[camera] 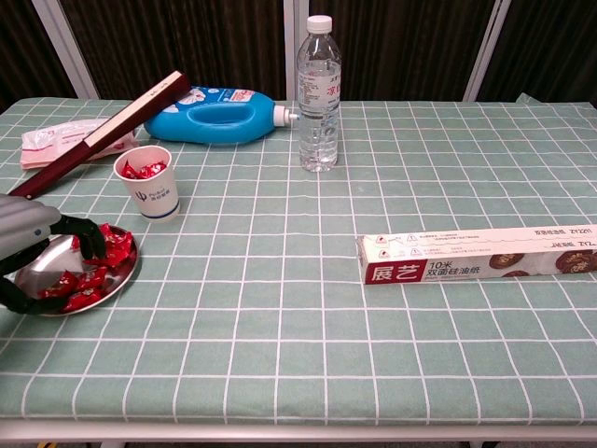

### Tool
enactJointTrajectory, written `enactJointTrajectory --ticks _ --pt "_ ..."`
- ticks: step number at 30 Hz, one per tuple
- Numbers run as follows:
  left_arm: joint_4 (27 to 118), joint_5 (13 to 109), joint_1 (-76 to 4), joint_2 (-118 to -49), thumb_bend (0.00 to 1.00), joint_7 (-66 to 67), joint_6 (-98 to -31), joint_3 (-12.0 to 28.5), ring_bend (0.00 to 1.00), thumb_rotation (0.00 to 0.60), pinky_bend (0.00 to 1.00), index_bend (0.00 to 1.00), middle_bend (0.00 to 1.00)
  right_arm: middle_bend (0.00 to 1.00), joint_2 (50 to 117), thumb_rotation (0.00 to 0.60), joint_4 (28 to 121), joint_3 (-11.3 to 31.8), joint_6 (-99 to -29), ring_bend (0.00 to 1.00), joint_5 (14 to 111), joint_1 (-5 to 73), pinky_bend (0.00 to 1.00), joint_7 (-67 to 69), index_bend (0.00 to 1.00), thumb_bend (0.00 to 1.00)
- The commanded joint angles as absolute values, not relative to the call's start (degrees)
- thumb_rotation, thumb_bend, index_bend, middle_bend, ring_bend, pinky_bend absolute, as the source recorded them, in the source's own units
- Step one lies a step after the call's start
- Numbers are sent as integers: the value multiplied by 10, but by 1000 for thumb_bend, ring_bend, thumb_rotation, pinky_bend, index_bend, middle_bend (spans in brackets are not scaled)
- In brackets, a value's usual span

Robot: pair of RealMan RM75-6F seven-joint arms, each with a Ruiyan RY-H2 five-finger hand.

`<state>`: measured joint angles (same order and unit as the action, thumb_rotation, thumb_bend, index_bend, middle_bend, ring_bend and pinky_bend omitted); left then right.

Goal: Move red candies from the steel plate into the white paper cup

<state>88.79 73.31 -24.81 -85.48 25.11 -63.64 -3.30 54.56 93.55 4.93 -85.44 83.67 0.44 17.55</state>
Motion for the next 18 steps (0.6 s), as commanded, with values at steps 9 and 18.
enactJointTrajectory --ticks 9,18 --pt "846 739 -247 -881 270 243 -633 -22 841 600 1000 475 509 138 544 600 939 50 -852 0 835 6 368 172 0 29" --pt "834 744 -249 -888 288 238 -618 -23 842 600 1000 495 539 138 544 600 941 50 -851 0 831 6 368 168 0 29"
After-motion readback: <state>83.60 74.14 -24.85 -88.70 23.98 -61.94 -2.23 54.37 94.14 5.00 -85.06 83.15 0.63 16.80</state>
